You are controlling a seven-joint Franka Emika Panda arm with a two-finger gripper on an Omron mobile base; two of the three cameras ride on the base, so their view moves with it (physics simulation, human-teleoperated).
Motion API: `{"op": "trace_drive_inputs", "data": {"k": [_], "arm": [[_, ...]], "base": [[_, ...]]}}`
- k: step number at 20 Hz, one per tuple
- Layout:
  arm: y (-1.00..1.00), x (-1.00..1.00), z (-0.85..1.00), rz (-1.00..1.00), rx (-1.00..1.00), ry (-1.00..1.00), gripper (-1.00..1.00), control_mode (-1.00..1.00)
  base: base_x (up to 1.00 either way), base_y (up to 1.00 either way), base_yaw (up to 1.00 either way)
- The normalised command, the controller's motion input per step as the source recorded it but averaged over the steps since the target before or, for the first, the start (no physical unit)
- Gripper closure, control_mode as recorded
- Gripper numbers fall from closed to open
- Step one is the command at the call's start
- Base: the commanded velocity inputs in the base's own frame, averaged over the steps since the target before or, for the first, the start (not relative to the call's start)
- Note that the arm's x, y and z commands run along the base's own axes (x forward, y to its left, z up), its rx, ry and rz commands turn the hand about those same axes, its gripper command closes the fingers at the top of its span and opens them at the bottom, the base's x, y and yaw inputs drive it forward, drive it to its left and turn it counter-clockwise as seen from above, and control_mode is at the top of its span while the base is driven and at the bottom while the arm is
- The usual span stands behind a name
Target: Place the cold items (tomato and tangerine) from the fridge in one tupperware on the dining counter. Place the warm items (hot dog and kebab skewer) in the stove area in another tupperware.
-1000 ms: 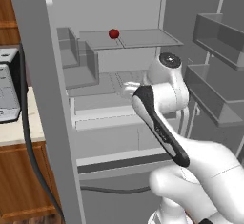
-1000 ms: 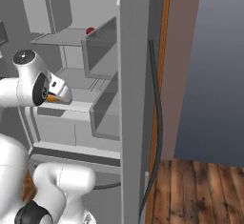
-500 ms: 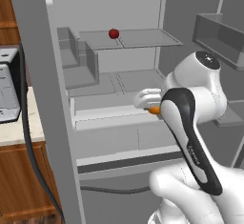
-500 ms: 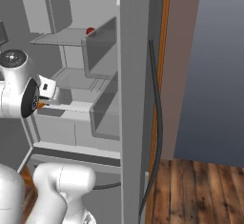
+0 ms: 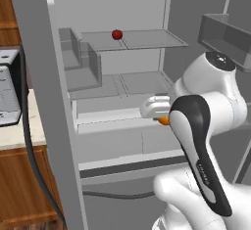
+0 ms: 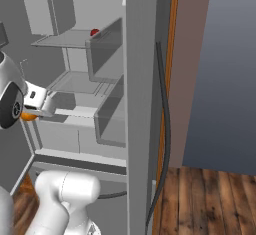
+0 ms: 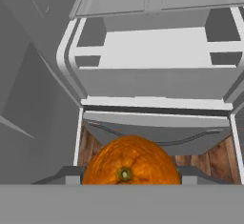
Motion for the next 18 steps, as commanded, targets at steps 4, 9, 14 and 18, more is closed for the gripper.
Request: {"op": "trace_drive_inputs", "data": {"k": [4, 9, 14, 18], "arm": [[-0.02, -0.07, 0.0, 0.0, 0.0, -0.01, 1.0, -1.0], [-0.11, -0.54, 0.0, -0.05, 0.0, -0.17, 1.0, 1.0], [0.0, 0.0, 0.0, 0.0, 0.0, 0.0, 1.0, 1.0], [0.0, 0.0, 0.0, 0.0, 0.0, 0.0, 1.0, 1.0]], "base": [[0.0, 0.0, 0.0], [-0.14, 0.0, -0.01], [-0.7, 0.0, 0.08], [-0.65, 0.07, 0.51]]}}
